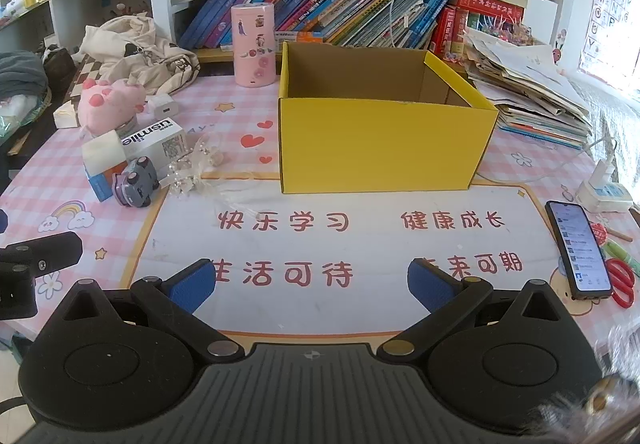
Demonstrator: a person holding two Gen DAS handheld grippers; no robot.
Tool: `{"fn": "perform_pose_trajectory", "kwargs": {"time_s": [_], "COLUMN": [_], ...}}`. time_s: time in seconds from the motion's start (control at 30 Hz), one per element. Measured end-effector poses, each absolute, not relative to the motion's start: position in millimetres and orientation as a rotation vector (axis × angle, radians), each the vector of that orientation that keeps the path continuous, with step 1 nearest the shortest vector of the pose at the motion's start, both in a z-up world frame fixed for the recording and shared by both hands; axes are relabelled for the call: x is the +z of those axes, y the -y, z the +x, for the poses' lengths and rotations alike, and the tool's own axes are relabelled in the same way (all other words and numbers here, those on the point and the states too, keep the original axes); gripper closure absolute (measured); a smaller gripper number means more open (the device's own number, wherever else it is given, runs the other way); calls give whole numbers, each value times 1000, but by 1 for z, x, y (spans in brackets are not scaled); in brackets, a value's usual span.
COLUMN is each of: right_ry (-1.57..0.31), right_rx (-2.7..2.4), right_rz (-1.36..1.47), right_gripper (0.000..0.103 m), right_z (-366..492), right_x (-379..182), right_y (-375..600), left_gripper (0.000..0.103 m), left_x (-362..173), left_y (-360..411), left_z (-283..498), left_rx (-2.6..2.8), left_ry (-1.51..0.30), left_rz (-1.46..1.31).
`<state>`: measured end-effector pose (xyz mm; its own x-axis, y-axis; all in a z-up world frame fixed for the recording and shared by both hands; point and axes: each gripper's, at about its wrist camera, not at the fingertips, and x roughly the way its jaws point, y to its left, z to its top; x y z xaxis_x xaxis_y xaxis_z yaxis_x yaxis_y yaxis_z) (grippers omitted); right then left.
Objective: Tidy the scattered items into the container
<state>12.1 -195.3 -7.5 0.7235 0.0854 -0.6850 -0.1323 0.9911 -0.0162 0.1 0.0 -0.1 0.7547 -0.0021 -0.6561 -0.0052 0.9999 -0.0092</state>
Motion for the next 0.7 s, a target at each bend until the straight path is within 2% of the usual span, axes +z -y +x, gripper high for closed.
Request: {"fn": "perform_pose_trajectory", "kwargs": {"time_s": [0.7], "right_ry": [-754], "right_rx": [120], "right_rz": [-68], "right_gripper": [0], "right_z": [11], "right_x": [-8], "right_y": [195], "left_gripper": [0], "left_x": [-1], "left_y": [-1], "left_z": [0], "left_rx": [-1], "left_ry": [-731], "left_rz": [-34]}}
